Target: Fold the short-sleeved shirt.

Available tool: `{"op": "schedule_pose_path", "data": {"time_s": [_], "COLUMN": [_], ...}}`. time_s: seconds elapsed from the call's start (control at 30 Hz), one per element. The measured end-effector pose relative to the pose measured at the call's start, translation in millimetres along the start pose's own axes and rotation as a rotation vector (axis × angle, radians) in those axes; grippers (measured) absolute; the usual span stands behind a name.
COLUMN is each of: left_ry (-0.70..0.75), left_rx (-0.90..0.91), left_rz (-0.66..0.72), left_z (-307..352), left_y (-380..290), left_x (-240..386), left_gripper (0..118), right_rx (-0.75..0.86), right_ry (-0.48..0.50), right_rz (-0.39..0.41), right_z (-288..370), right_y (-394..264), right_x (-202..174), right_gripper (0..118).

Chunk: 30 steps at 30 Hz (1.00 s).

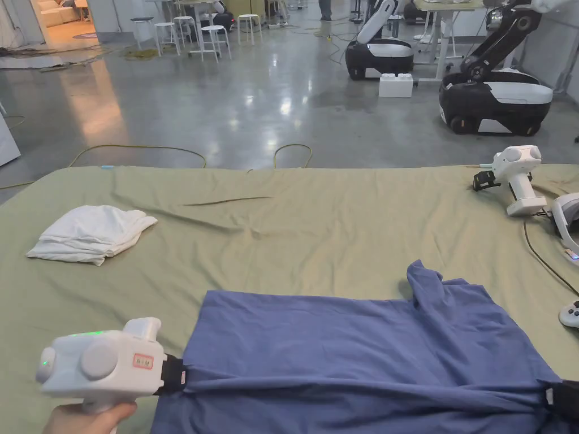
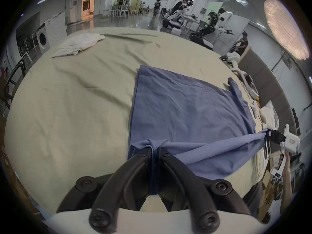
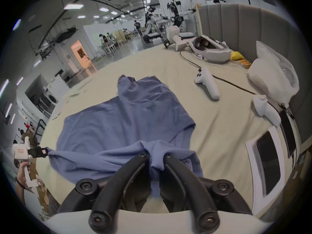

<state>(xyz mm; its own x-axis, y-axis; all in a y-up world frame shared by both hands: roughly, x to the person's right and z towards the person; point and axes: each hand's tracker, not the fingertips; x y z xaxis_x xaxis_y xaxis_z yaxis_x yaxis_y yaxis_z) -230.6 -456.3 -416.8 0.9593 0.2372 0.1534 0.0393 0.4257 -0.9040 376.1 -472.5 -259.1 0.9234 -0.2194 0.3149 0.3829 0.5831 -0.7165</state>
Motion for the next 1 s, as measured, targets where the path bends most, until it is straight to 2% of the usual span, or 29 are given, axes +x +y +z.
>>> {"op": "schedule_pose_path", "data": {"time_s": [0.1, 0.13, 0.17, 0.2, 0.23, 0.27, 0.3, 0.37, 0.43, 0.5, 0.57, 0.7, 0.8, 0.93, 1.0], "left_ry": [0.022, 0.020, 0.036, 0.065, 0.077, 0.080, 0.080, 0.016, 0.002, -0.011, -0.007, 0.118, 0.144, 0.216, 0.199], "left_rx": [-0.031, -0.021, -0.014, -0.002, 0.005, 0.010, 0.032, 0.084, 0.195, 0.393, 0.549, 0.843, 0.998, 1.112, 1.134], "left_rz": [0.072, 0.098, 0.132, 0.151, 0.147, 0.142, 0.123, 0.061, -0.005, -0.088, -0.184, -0.391, -0.434, -0.433, -0.431], "left_z": [-33, -40, -42, -44, -44, -41, -31, -8, 30, 88, 142, 240, 285, 312, 320], "left_y": [24, 27, 26, 25, 25, 22, 16, 6, -10, -35, -59, -117, -156, -190, -202], "left_x": [-3, -6, -5, -6, -8, -9, -9, -10, -2, 14, 30, 84, 111, 140, 146], "left_gripper": [11, 17, 37, 57, 72, 74, 74, 74, 74, 74, 74, 75, 77, 76, 74], "right_rx": [-0.080, -0.107, -0.129, -0.139, -0.142, -0.143, -0.137, -0.104, -0.056, 0.053, 0.153, 0.413, 0.603, 0.766, 0.838], "right_ry": [-0.048, -0.063, -0.072, -0.063, -0.067, -0.075, -0.070, -0.054, -0.040, -0.040, 0.000, 0.054, 0.084, 0.084, 0.095], "right_rz": [0.046, 0.038, 0.025, 0.010, 0.004, -0.004, -0.015, -0.020, 0.011, 0.088, 0.165, 0.289, 0.358, 0.402, 0.445], "right_z": [-40, -51, -60, -65, -67, -70, -65, -47, -21, 19, 63, 161, 217, 271, 289], "right_y": [16, 18, 18, 17, 15, 14, 11, 7, 3, 1, -1, -19, -37, -64, -77], "right_x": [-7, -3, -2, 1, 3, 10, 14, 17, 16, 6, -6, -40, -63, -95, -105], "right_gripper": [9, 9, 12, 23, 48, 74, 77, 76, 76, 76, 76, 76, 76, 76, 75]}}
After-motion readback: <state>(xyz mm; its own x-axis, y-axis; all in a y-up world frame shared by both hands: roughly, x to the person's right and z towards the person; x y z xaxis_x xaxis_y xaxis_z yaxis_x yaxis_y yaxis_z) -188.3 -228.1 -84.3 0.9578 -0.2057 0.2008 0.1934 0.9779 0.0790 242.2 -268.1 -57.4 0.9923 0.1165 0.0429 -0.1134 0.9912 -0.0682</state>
